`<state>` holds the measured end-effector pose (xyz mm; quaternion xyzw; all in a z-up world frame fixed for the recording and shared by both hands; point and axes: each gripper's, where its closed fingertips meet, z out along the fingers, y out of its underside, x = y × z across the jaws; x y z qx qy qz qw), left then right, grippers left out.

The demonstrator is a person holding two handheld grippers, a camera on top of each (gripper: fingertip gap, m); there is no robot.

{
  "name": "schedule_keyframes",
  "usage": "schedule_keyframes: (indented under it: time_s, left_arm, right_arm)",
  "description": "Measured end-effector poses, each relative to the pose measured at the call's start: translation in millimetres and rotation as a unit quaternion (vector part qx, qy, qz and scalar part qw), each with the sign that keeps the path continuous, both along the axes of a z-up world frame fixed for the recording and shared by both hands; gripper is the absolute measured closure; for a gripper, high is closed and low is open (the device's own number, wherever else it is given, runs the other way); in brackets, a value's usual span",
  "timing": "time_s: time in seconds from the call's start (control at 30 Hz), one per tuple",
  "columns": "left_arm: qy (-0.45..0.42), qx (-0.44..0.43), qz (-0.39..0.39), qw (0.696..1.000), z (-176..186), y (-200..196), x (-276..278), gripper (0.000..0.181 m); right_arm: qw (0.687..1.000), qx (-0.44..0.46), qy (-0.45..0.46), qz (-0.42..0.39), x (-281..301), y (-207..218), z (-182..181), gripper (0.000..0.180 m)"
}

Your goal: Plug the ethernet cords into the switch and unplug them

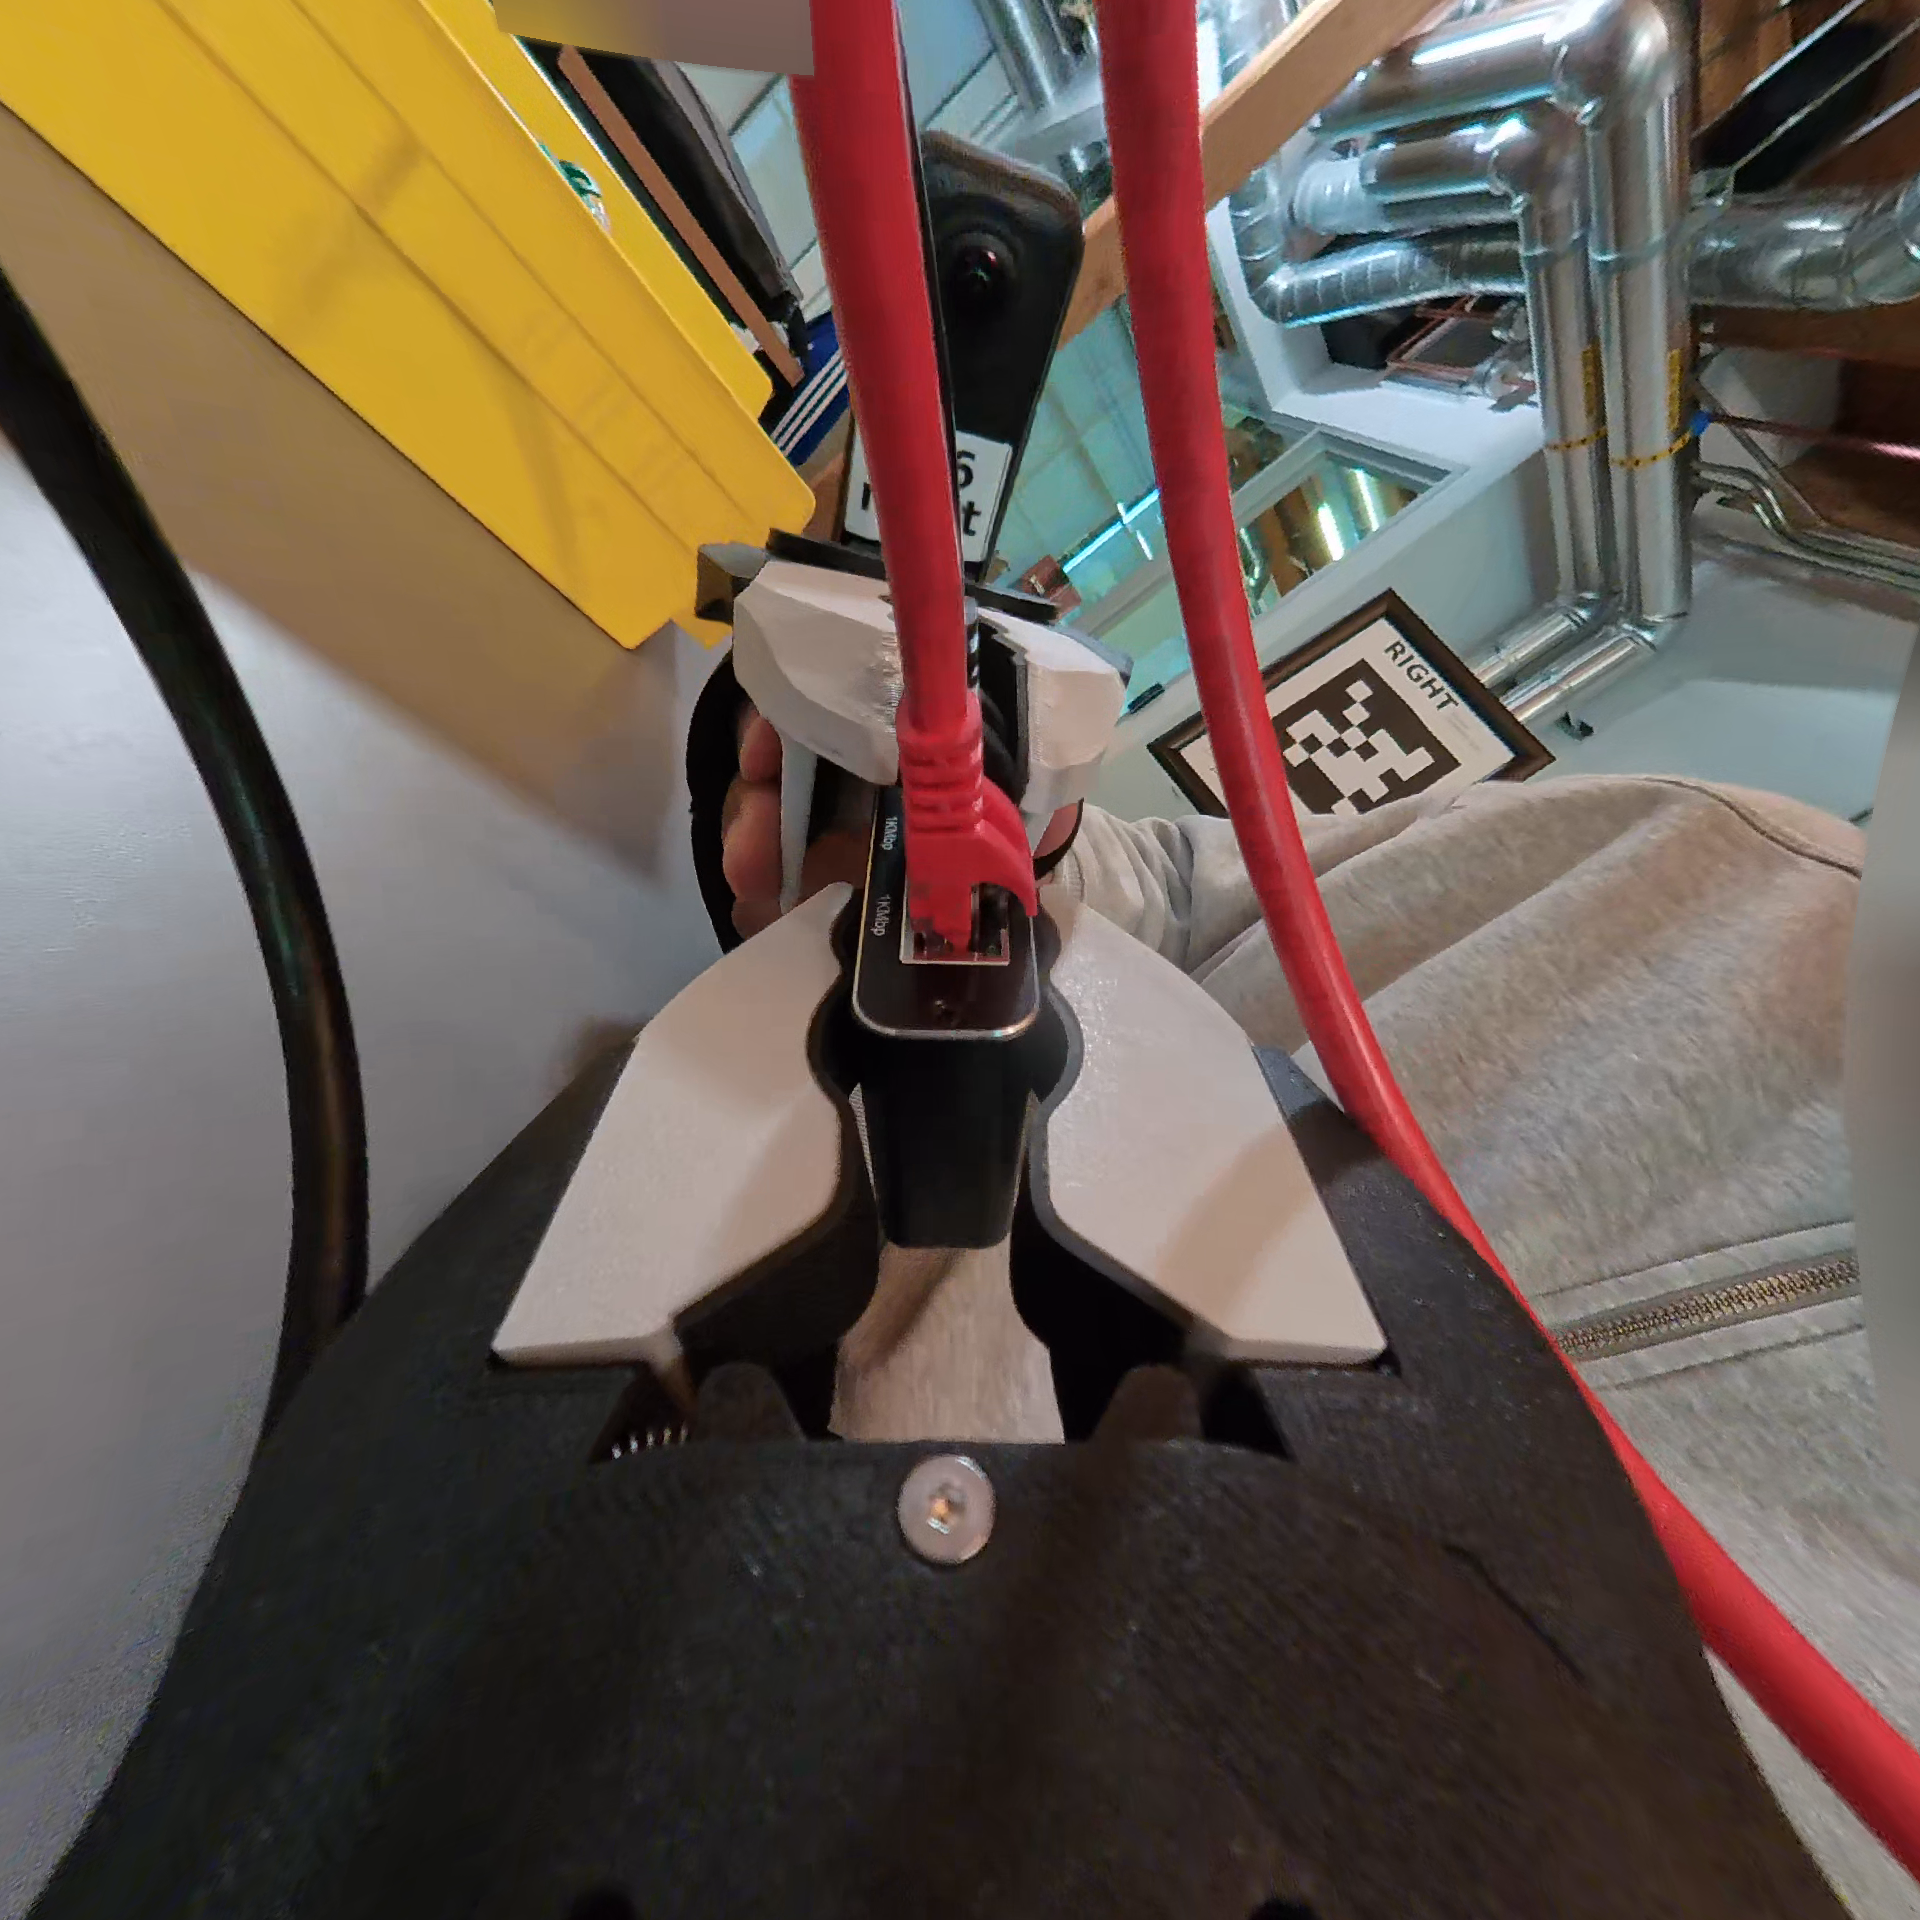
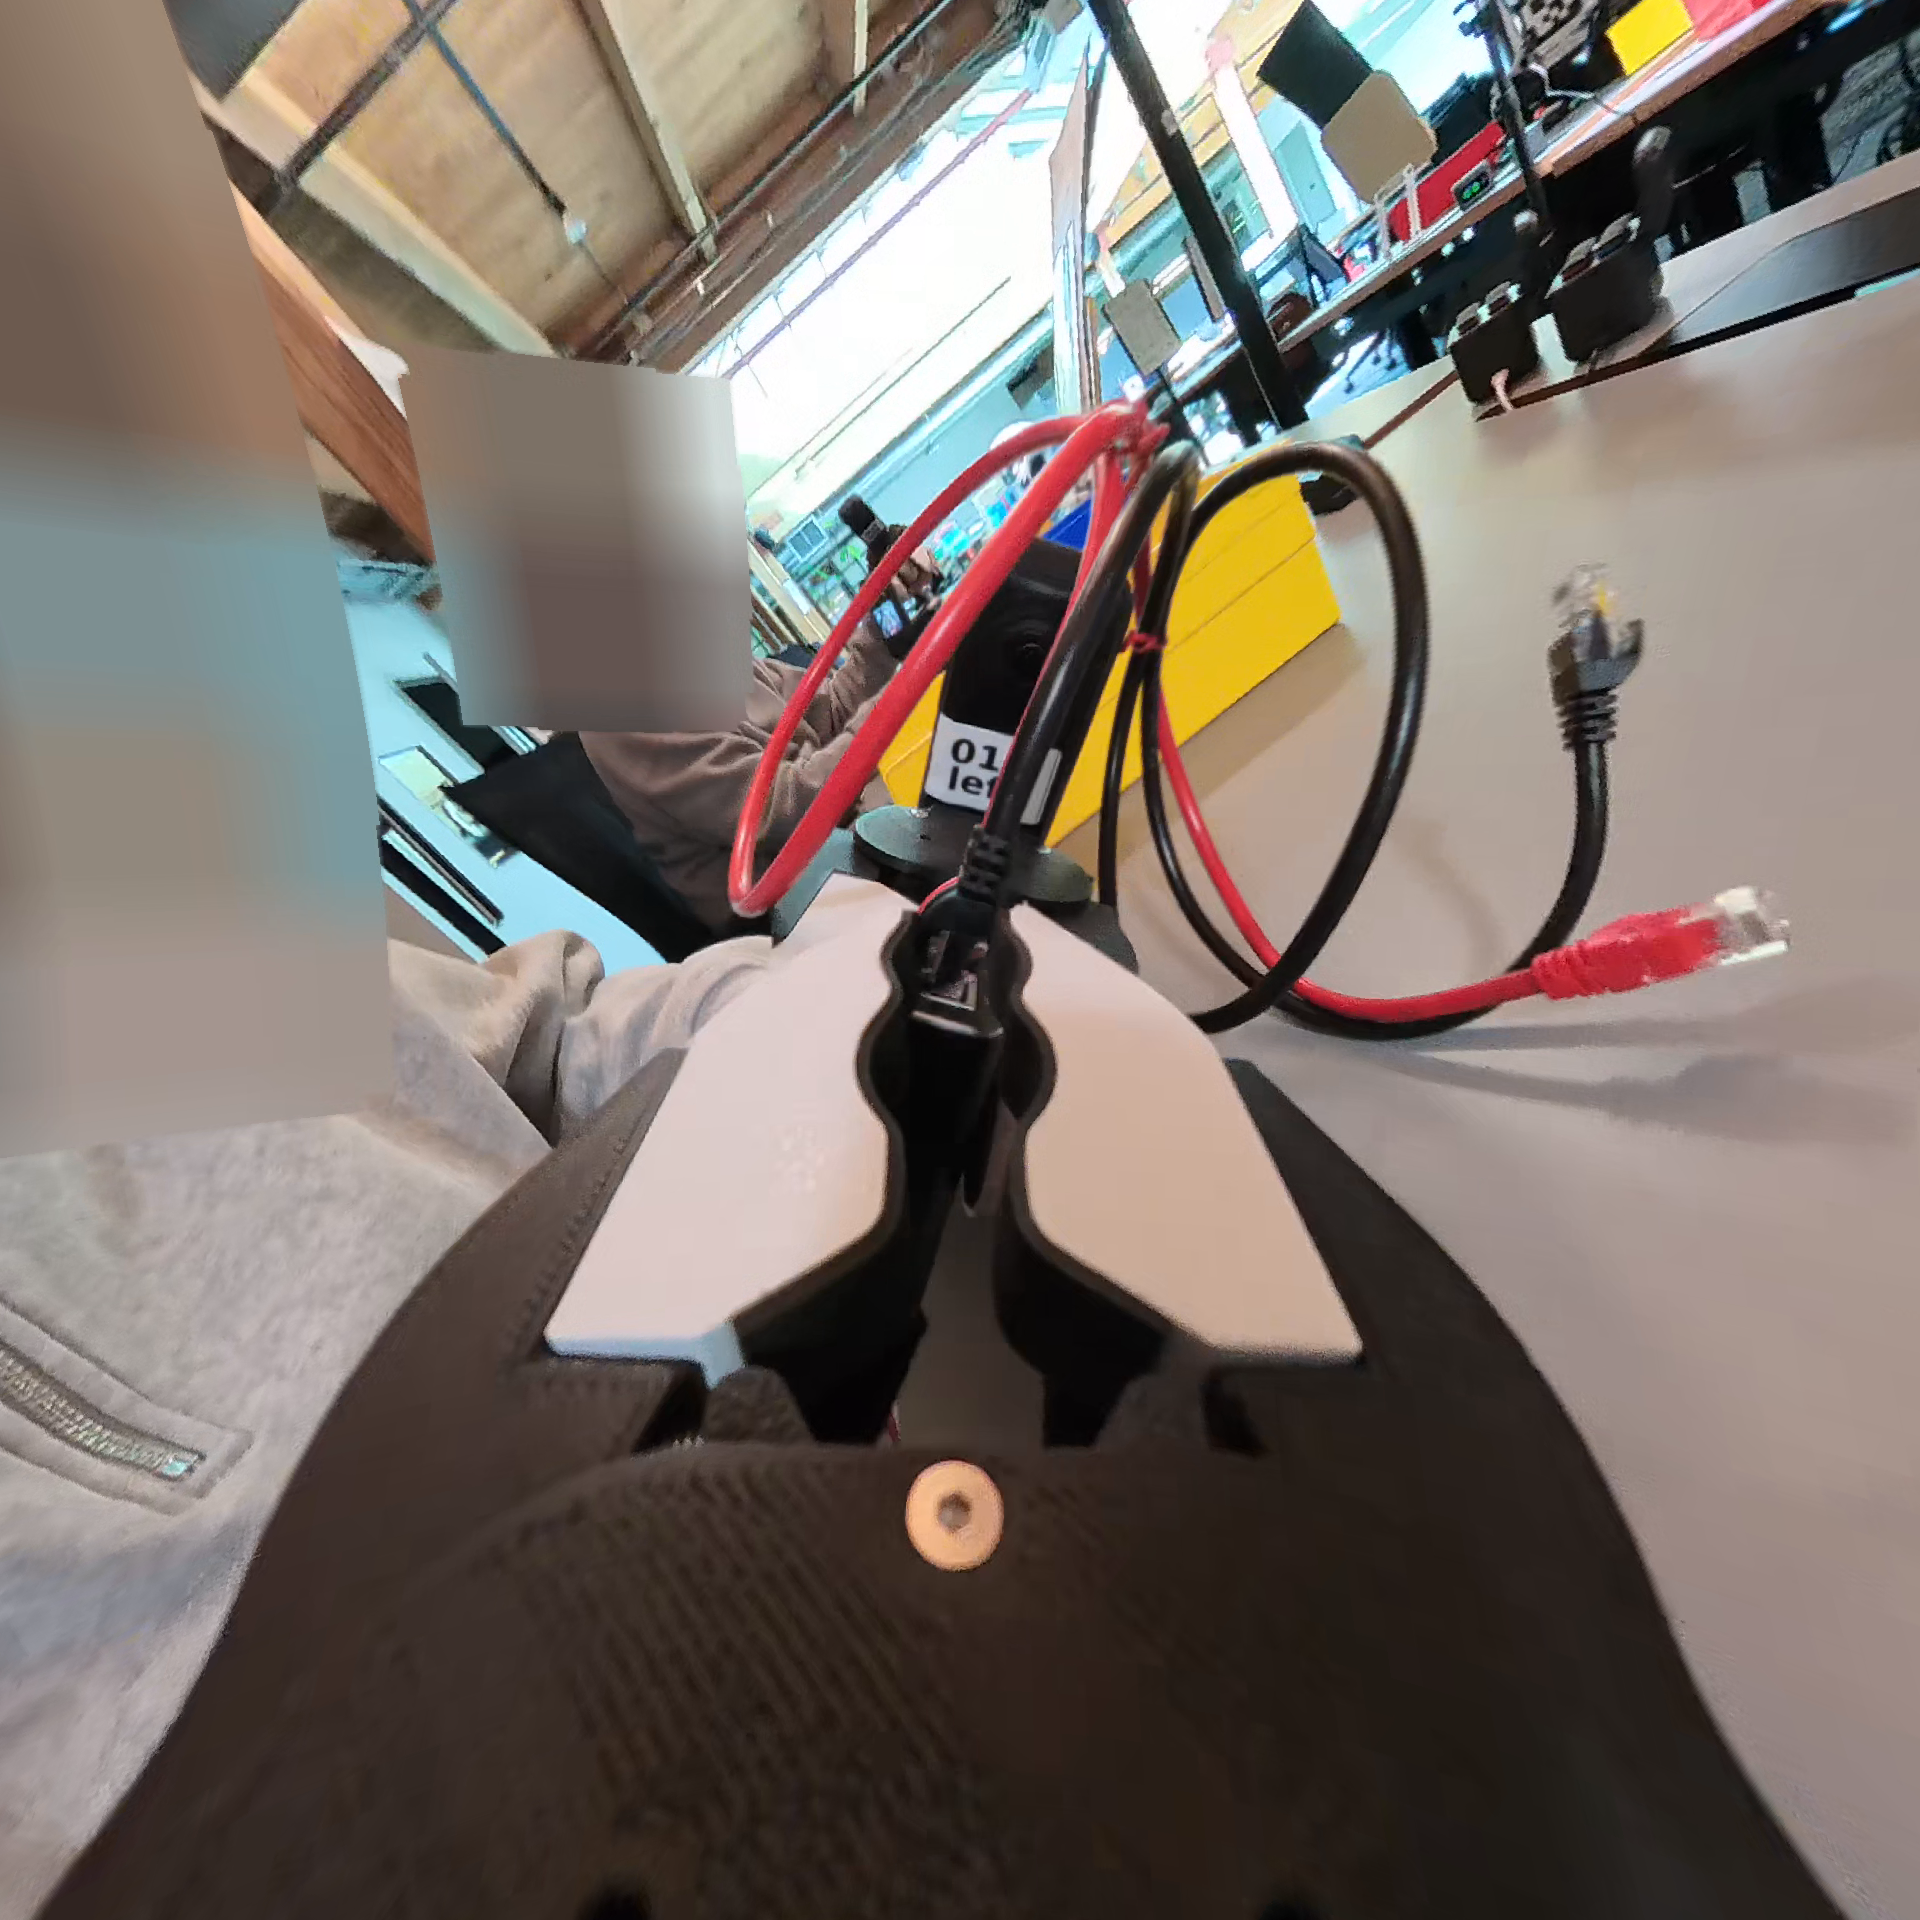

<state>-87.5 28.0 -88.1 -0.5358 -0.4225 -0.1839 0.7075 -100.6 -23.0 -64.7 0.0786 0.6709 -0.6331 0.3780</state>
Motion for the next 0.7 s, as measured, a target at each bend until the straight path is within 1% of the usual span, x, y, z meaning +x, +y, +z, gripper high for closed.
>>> schedule_keyframes:
  time_s: [0.07,0.1,0.13,0.17,0.23,0.27,0.33,0.37,0.43,0.5,0.63,0.7]
  left_arm:
    - [-0.008,0.009,-0.001,1.000,0,0,0,0.153]
    - [-0.012,-0.020,-0.031,0.999,-11,10,9,0.154]
    - [-0.009,-0.064,-0.062,0.996,-25,27,21,0.153]
    - [-0.004,-0.065,-0.070,0.995,-25,41,28,0.153]
    - [0.006,0.004,-0.077,0.997,6,51,29,0.153]
    - [0.023,-0.009,-0.075,0.997,11,48,26,0.152]
    - [0.051,-0.058,-0.063,0.995,2,38,23,0.152]
    - [0.046,-0.055,-0.056,0.996,-1,32,22,0.153]
    - [0.031,-0.002,-0.040,0.999,5,18,19,0.153]
    - [0.023,0.037,-0.012,0.999,12,2,9,0.153]
    - [0.030,0.037,0.042,0.998,9,-29,-4,0.154]
    - [0.027,0.054,0.055,0.997,11,-40,-7,0.154]
  right_arm:
    - [1.000,0.000,0.002,-0.016,-2,-1,0,0.168]
    - [0.999,-0.010,0.005,-0.050,-12,-1,4,0.167]
    - [0.995,-0.026,0.004,-0.101,-35,2,13,0.167]
    - [0.990,-0.033,0.011,-0.135,-61,10,20,0.167]
    - [0.985,-0.019,0.048,-0.162,-86,24,17,0.167]
    - [0.984,-0.018,0.053,-0.168,-87,29,15,0.167]
    - [0.983,-0.018,0.060,-0.174,-83,33,16,0.167]
    - [0.981,-0.020,0.079,-0.178,-83,34,21,0.167]
    - [0.973,-0.026,0.129,-0.187,-86,35,32,0.166]
    - [0.971,-0.025,0.148,-0.188,-87,38,35,0.167]
    - [0.972,-0.040,0.123,-0.197,-89,46,40,0.166]
    - [0.969,-0.056,0.124,-0.205,-93,50,48,0.166]
